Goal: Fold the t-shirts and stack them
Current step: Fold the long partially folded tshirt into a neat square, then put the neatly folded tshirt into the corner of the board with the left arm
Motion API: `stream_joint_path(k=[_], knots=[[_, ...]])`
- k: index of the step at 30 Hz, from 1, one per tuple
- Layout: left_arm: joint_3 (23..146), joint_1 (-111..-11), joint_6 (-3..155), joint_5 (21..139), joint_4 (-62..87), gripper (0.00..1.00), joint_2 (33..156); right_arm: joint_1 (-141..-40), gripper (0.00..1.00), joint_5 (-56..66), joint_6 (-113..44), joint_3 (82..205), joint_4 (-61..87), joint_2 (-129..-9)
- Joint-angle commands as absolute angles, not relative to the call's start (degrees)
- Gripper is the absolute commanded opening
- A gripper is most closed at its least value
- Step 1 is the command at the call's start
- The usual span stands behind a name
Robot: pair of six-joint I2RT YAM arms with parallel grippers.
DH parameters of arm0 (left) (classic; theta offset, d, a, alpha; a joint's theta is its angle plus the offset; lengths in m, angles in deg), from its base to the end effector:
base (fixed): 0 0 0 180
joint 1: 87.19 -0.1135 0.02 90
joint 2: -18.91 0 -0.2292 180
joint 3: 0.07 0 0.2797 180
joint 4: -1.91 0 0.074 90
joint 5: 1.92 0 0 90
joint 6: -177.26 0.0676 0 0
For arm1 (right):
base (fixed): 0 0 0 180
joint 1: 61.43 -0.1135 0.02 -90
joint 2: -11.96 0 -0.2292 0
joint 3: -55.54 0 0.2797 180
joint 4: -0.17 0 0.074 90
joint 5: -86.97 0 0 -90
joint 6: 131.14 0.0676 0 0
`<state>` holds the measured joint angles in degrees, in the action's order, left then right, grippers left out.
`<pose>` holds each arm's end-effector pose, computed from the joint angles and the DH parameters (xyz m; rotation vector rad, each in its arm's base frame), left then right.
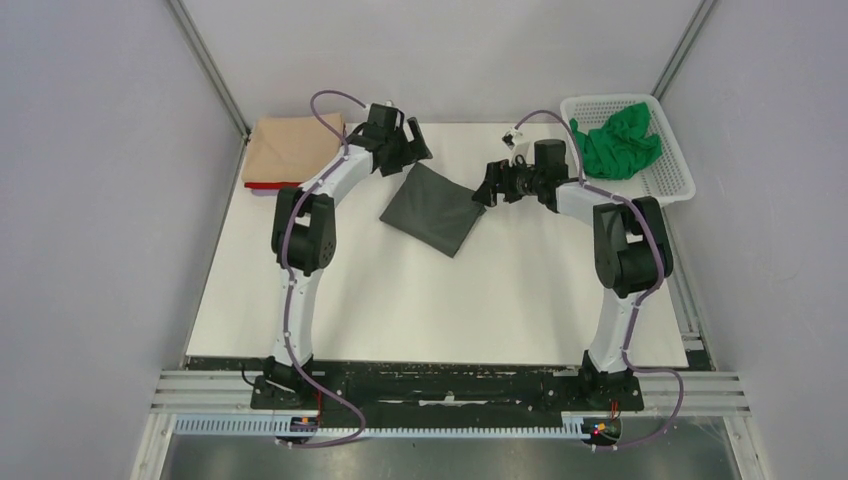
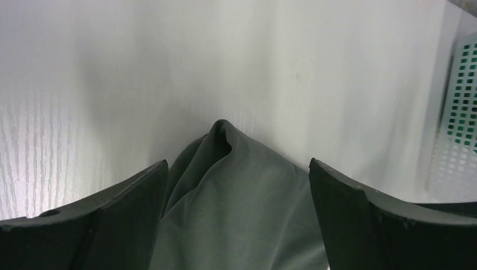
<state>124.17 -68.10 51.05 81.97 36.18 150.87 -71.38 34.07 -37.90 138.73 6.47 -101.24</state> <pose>0.5225 -0.1884 0.1519 -0.2980 2.3594 -0.6037 0.4417 0.1189 0.1085 -0.4897 2.1221 0.8406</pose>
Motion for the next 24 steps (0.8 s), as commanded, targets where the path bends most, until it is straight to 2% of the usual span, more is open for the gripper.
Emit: stream_joint_path(k=[1, 6, 11, 15, 20, 24], knots=[[130.11, -68.36, 50.42, 79.87, 38.04, 1.0, 149.97, -70.75, 0.98, 30.37, -40.53, 144.54, 11.98, -99.74], [126.34, -67.23, 49.98, 76.95, 38.55, 1.0, 145.32, -71.58, 0.98, 31.11, -38.94, 139.26, 10.51, -93.58], [123.91, -65.65, 50.42, 75.71, 36.17, 1.0, 144.45, -75.39, 0.98, 37.72, -35.71, 137.82, 5.8, -93.81], [128.33, -65.86, 51.1, 73.32, 35.38, 1.0, 150.86, -76.81, 0.98, 38.45, -34.5, 141.62, 4.8, -98.6], [140.05, -67.53, 50.51, 71.71, 42.3, 1.0, 161.75, -76.82, 0.98, 36.72, -31.47, 147.56, 4.91, -108.06], [137.56, -68.07, 49.22, 70.95, 42.69, 1.0, 163.67, -76.81, 0.98, 35.01, -30.02, 148.76, 5.87, -113.97]])
